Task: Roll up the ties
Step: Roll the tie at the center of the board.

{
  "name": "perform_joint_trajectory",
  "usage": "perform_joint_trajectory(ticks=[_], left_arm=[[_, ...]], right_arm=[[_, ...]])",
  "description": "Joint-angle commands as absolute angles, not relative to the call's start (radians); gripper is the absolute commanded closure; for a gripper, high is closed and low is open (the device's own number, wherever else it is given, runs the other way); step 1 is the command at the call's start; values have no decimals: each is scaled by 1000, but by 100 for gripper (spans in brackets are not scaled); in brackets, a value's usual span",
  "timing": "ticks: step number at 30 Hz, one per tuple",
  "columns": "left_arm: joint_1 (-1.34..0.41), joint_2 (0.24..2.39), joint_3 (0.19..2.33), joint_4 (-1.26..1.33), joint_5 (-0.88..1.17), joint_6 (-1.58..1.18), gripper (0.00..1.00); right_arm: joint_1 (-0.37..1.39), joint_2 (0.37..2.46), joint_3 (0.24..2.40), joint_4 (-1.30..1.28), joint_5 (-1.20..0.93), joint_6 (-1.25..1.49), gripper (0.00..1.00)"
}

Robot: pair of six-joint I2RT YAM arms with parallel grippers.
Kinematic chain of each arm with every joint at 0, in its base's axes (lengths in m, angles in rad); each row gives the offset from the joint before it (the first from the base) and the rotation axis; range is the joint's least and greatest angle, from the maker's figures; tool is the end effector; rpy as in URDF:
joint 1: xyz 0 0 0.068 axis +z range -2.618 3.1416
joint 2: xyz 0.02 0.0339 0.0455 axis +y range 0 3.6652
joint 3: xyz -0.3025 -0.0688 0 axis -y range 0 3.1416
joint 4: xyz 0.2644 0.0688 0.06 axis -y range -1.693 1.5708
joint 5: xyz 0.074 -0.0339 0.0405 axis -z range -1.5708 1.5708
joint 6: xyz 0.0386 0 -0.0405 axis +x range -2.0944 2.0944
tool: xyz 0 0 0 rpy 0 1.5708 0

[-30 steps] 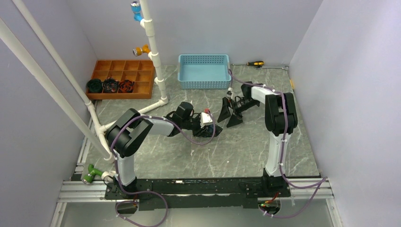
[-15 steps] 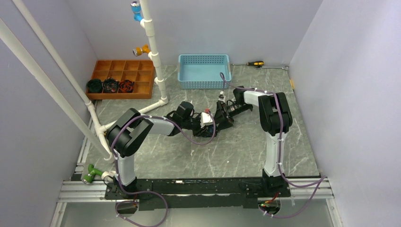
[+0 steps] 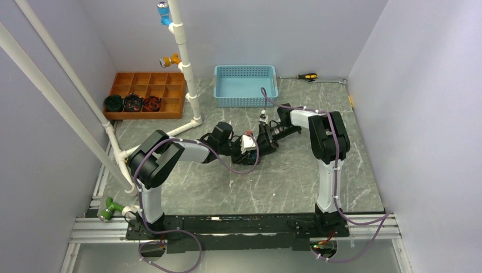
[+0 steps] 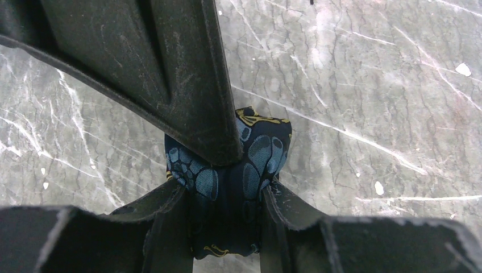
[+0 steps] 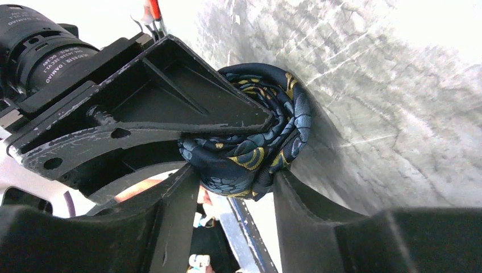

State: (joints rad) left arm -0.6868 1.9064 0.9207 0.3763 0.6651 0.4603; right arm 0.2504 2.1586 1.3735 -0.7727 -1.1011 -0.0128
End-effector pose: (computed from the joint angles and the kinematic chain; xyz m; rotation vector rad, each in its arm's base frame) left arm 0.2952 -0.2728 0.1521 1.4701 1.5726 -0.8519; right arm 0.3968 0.1370 0.1293 0.3494 -2.5614 -1.5777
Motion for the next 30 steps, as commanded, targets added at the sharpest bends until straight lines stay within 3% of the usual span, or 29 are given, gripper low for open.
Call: perform_joint_trajectory(ticks=[1, 4, 8, 10, 14, 16, 18, 23, 24, 28, 30], left_arm=[[-677, 1978, 899, 208, 589, 491, 91], [-678, 1983, 908, 205, 589, 491, 91], [-677, 1989, 922, 196, 588, 494, 88], [-675, 1986, 929, 192, 590, 490, 79], [-653, 1949, 915, 224, 639, 456, 47], [-643, 1926, 910, 246, 651, 438, 38], [-640, 1920, 922, 233, 661, 440, 38], [-642, 1960, 944, 212, 657, 457, 58], [-641, 1964, 943, 212, 650, 461, 58], [-649, 1941, 912, 225, 683, 512, 43], [-658, 1932, 901, 234, 691, 528, 47]], right_arm=[[266, 2145, 1409, -795, -1071, -33, 56], [270, 2157, 1418, -812, -1075, -45, 62], [274, 2177, 1434, -833, -1072, -57, 100], [275, 2187, 1441, -850, -1072, -73, 100], [274, 2168, 1436, -836, -1062, -73, 100], [273, 2158, 1430, -819, -1059, -69, 100], [273, 2152, 1421, -814, -1058, -67, 100], [273, 2147, 1410, -790, -1068, -59, 100], [272, 2145, 1411, -788, -1067, -58, 100], [273, 2154, 1419, -791, -1067, -56, 100], [274, 2166, 1430, -799, -1076, -58, 100]])
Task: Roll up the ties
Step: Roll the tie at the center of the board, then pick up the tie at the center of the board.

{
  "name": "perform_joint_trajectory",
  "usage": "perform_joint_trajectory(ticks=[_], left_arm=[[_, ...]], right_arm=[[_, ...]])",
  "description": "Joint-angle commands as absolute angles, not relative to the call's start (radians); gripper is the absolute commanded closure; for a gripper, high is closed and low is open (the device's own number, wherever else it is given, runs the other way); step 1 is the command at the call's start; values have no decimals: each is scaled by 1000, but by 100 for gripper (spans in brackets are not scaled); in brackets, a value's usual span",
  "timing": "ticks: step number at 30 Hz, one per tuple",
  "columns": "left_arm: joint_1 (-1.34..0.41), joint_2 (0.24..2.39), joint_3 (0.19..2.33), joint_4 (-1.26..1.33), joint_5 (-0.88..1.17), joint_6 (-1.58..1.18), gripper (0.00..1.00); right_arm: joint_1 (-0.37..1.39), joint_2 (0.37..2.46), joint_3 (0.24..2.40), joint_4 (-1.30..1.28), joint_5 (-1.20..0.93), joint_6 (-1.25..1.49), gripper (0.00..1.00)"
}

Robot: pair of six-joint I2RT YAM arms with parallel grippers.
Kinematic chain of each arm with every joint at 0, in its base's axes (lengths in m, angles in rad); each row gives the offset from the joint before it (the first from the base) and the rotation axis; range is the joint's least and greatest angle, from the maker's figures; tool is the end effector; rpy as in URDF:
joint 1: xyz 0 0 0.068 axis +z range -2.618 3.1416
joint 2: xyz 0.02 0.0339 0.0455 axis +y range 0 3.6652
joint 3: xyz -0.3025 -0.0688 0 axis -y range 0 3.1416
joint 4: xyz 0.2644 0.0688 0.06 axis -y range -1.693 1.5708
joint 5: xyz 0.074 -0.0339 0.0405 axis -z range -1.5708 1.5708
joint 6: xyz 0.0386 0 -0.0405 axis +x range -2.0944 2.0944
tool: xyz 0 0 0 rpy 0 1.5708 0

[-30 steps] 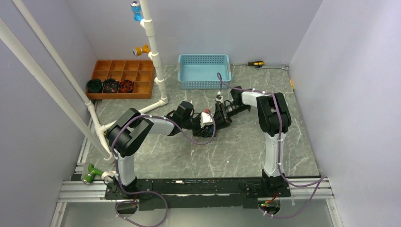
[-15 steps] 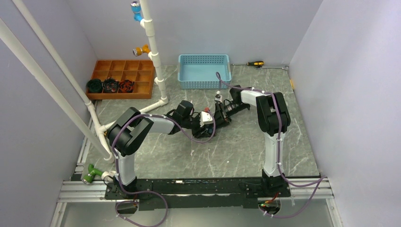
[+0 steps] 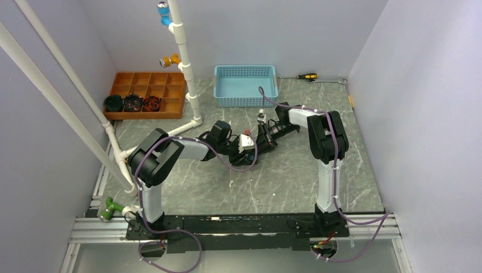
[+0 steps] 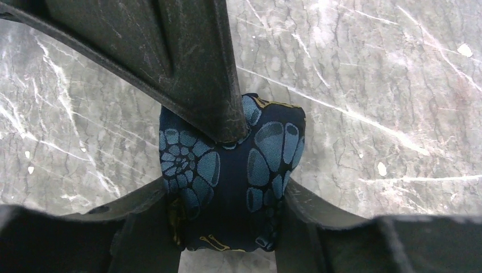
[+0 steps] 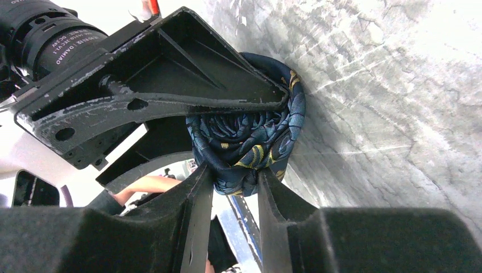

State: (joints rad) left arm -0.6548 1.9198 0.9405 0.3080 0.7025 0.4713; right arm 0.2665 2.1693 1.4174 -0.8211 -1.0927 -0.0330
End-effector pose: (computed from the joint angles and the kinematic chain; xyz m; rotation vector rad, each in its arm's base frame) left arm 0.3034 -0.2644 0.1474 1.4769 1.6235 -0.8842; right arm 0.4003 0.1448 0.1349 0.3838 -2.5554 -1.5603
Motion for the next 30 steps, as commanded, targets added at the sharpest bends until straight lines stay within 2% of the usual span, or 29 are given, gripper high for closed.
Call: perform_joint_trajectory(ticks=[1, 4, 6, 9, 12, 15, 16, 18, 22, 24, 26, 30], left_arm=[[-661, 1932, 905, 229, 691, 537, 53], [-674, 1956, 926, 207, 672, 531, 72], [-677, 1967, 929, 211, 662, 518, 81], [-678, 1980, 935, 206, 653, 502, 88], [-678, 1982, 926, 206, 646, 506, 90], [-677, 1981, 922, 201, 643, 513, 90], [-677, 1982, 921, 198, 645, 516, 90], [-677, 1979, 921, 196, 644, 518, 90], [-678, 1982, 925, 190, 646, 524, 90], [-677, 1981, 929, 187, 644, 520, 87], [-677, 1980, 935, 184, 646, 512, 77], [-675, 1948, 925, 209, 673, 484, 51]], right_arm=[[275, 2176, 1436, -806, -1083, -59, 99], [276, 2181, 1443, -815, -1077, -58, 68], [275, 2181, 1439, -827, -1071, -59, 52], [276, 2189, 1427, -857, -1067, -74, 42], [277, 2188, 1405, -860, -1051, -74, 37], [276, 2190, 1391, -844, -1005, -49, 24], [276, 2193, 1391, -846, -996, -49, 24], [273, 2189, 1384, -828, -976, -34, 27], [272, 2169, 1374, -768, -979, -2, 51], [274, 2168, 1381, -773, -989, -2, 70], [275, 2167, 1388, -787, -992, -15, 100], [272, 2163, 1389, -806, -1005, -42, 100]])
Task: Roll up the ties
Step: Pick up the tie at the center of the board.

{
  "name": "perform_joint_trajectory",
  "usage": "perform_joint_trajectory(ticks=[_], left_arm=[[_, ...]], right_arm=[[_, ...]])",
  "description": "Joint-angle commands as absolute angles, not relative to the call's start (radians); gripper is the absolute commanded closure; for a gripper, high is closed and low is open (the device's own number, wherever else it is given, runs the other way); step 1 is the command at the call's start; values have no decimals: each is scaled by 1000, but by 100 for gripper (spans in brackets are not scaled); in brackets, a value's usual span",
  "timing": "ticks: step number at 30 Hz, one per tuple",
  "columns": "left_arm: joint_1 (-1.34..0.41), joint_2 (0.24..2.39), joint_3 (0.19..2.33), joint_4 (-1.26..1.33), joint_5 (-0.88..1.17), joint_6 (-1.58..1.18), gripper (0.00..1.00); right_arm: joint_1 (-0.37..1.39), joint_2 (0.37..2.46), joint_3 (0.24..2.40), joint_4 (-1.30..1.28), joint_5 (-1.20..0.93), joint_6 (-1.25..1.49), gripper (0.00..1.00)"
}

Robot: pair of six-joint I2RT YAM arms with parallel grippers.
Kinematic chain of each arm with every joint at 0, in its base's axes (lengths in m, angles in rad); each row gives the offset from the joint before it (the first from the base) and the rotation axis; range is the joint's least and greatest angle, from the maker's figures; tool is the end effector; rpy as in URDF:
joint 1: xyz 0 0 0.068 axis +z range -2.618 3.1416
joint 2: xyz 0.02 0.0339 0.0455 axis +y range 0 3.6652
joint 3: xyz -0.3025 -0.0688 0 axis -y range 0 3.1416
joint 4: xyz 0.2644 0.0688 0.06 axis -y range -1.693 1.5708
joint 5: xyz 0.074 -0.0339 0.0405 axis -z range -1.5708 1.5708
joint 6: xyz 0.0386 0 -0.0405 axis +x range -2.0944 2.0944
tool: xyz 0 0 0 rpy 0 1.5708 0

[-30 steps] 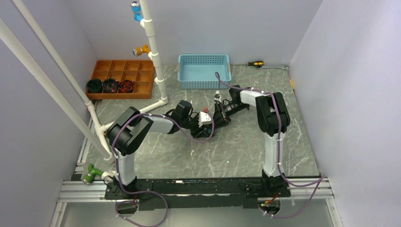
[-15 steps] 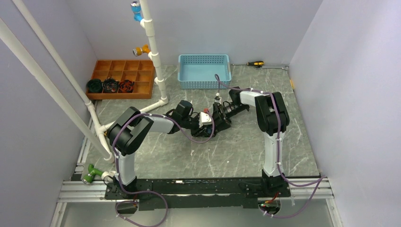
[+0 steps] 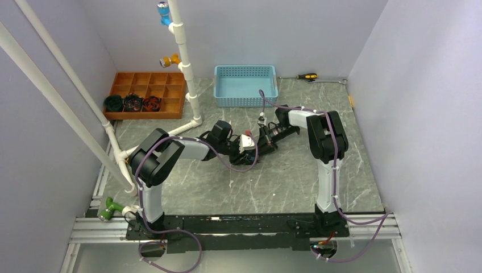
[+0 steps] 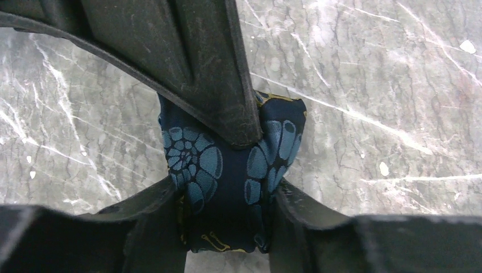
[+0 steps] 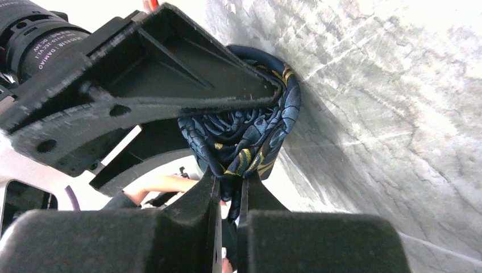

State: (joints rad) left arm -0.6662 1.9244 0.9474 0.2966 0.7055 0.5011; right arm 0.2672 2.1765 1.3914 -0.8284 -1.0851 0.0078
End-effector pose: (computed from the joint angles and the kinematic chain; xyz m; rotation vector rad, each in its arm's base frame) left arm 0.3012 -0.2686 0.1467 1.5110 1.5976 -0.8798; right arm 0.3939 0.1432 0.1258 0.2970 -2.5304 -1.5140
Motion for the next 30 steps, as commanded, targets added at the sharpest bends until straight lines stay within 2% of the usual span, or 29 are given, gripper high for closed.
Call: perform_joint_trajectory(ticks=[1, 2, 4, 8, 10, 11, 12, 18, 21, 24, 28, 30], left_arm=[[-673, 1935, 923, 218, 678, 469, 44], [-667, 1921, 920, 232, 682, 453, 36], [-658, 1884, 912, 257, 686, 414, 27], [-650, 1777, 911, 252, 671, 366, 19], [-647, 1705, 900, 252, 645, 348, 11], [-643, 1678, 893, 250, 640, 345, 3], [-638, 1653, 887, 250, 632, 334, 1], [-589, 1549, 897, 199, 551, 222, 1], [-553, 1479, 839, 261, 553, 204, 1], [-535, 1408, 743, 383, 587, 256, 1], [-533, 1386, 800, 145, 722, 542, 1], [-538, 1395, 811, 131, 729, 580, 1]], right_arm=[[271, 2160, 1386, -803, -1006, -44, 100], [272, 2155, 1383, -800, -1008, -45, 100], [272, 2137, 1377, -782, -1012, -48, 100], [271, 2094, 1372, -747, -1013, -51, 100], [271, 2066, 1364, -717, -1011, -51, 100], [271, 2053, 1356, -701, -1008, -49, 100], [272, 2045, 1351, -689, -1007, -49, 100], [272, 1996, 1329, -643, -991, -62, 100], [272, 1957, 1310, -607, -986, -66, 100], [271, 1928, 1302, -580, -1017, -70, 100], [274, 1933, 1339, -634, -1072, -97, 100], [277, 1916, 1340, -631, -1087, -103, 100]])
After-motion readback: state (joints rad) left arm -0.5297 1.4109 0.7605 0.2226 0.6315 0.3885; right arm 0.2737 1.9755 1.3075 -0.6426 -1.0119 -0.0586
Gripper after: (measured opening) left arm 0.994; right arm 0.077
